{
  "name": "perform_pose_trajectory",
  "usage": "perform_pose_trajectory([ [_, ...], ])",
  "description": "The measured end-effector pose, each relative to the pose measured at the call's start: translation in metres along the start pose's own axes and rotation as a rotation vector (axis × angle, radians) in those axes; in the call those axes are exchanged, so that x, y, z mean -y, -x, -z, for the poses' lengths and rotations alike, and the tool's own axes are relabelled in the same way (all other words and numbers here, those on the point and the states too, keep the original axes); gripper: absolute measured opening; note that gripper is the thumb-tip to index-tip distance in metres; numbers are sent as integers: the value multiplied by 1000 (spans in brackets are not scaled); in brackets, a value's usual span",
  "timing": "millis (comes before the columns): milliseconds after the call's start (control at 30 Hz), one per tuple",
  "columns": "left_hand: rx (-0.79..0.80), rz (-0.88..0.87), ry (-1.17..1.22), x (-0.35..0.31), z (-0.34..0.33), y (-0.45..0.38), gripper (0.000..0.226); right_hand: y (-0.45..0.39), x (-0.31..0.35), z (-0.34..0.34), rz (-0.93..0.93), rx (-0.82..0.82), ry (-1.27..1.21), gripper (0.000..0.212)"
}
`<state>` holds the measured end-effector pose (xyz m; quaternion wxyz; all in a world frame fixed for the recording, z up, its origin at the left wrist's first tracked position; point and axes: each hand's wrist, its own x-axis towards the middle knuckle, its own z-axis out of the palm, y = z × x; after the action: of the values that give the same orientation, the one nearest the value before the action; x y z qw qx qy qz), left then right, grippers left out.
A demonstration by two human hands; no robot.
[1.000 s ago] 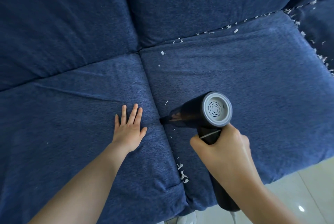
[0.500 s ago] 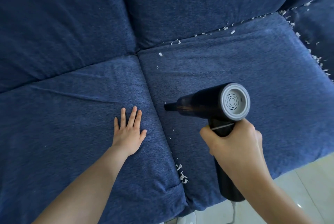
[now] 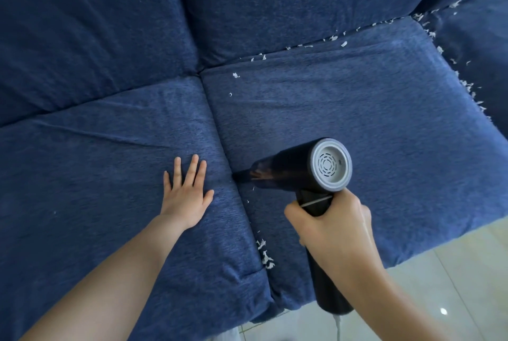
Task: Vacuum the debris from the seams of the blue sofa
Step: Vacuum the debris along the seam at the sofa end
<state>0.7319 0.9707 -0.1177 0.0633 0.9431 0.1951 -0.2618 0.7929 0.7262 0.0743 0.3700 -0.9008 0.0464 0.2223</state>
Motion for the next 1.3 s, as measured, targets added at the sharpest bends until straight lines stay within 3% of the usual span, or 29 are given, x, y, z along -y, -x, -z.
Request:
perform_pose_trajectory([
  [767, 9, 12, 6, -37, -32, 60, 67, 40, -51, 29, 63, -37, 37, 23],
  [1300, 0, 24, 0, -37, -39, 60, 68, 41, -45, 43, 90, -99, -17, 21],
])
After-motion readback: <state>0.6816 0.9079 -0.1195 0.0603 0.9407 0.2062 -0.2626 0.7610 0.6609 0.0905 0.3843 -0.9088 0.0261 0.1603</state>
